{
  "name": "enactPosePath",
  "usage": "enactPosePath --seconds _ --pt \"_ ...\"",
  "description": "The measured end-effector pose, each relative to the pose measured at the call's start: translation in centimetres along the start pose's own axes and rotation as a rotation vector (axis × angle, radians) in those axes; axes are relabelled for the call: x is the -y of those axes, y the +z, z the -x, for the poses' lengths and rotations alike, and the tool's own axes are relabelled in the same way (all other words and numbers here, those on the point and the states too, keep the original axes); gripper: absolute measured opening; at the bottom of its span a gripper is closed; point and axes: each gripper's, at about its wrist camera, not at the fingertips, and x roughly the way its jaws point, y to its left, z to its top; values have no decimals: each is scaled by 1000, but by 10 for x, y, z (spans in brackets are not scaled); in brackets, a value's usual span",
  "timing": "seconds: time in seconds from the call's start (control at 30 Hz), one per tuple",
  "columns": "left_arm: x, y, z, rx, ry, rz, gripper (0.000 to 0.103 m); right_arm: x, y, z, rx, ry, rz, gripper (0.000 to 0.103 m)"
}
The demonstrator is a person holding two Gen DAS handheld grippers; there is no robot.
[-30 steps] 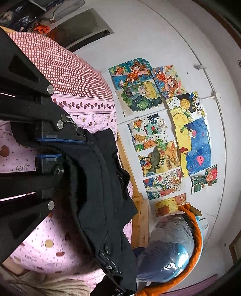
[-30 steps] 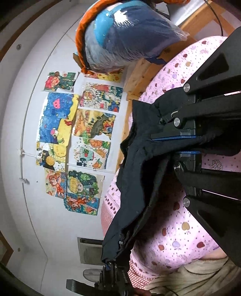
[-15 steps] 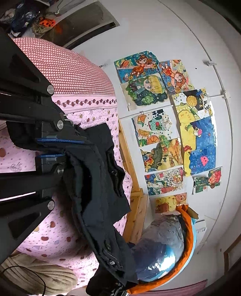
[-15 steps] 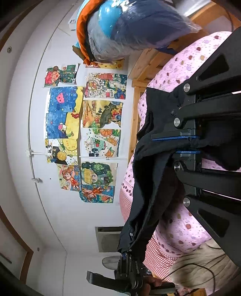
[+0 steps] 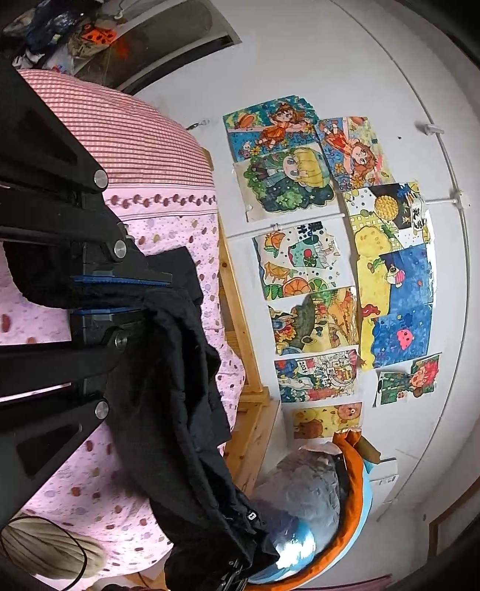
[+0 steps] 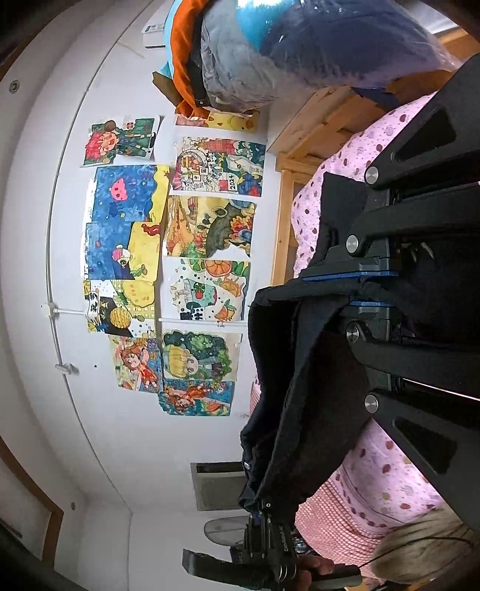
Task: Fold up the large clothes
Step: 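Grasp the black jacket edge with both grippers and lift it up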
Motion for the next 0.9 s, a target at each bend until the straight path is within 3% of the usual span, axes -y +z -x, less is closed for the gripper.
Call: enactPosePath --seconds 0.43,0.63,0.9 --pt "-4 35 -63 -6 -37 -20 9 7 25 -51 -43 -74 59 8" --pt "-5 54 -104 -26 -14 -51 9 8 39 -77 -47 -102 100 8" --pt "-4 64 -171 -65 40 -26 9 29 44 -150 -45 -126 54 8"
